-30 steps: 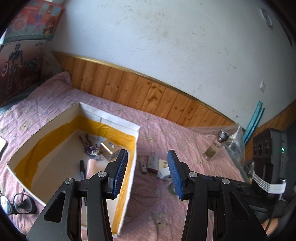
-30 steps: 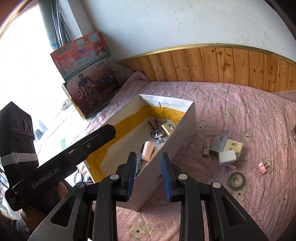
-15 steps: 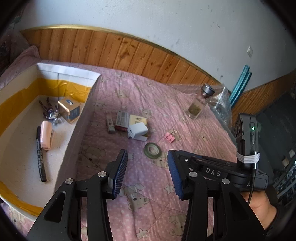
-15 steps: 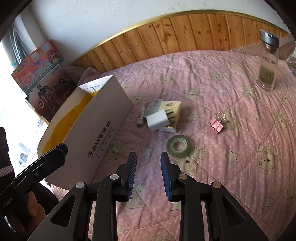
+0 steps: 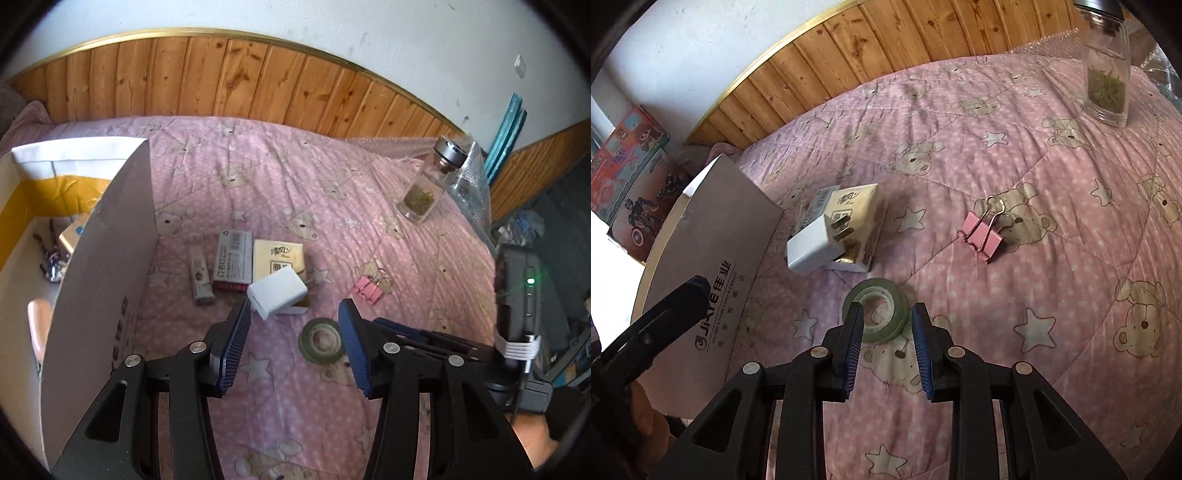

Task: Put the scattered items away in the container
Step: 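Lower the right gripper onto the pink binder clip and close it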

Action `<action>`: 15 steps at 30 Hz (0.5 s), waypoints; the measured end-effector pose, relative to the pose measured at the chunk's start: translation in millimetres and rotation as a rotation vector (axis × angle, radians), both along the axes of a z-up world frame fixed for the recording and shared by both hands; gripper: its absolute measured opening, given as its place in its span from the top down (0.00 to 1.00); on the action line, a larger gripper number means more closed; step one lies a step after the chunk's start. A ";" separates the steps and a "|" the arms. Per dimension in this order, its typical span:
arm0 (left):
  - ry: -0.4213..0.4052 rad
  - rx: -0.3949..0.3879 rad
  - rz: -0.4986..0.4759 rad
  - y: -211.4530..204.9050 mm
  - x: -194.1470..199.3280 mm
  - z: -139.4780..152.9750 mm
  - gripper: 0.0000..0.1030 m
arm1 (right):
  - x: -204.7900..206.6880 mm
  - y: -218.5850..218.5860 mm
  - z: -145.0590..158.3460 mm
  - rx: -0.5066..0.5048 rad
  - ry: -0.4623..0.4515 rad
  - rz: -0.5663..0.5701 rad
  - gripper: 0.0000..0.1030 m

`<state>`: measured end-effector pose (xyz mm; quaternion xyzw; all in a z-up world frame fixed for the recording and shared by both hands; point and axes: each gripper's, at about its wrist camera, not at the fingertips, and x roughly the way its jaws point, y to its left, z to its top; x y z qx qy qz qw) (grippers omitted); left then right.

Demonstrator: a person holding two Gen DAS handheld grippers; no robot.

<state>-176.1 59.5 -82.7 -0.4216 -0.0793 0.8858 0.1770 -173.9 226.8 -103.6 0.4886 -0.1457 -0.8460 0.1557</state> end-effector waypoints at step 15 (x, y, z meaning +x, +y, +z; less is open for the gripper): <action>-0.204 0.191 -0.125 21.6 -29.9 -64.1 0.46 | -43.5 29.3 -17.5 0.115 -0.016 -0.142 0.77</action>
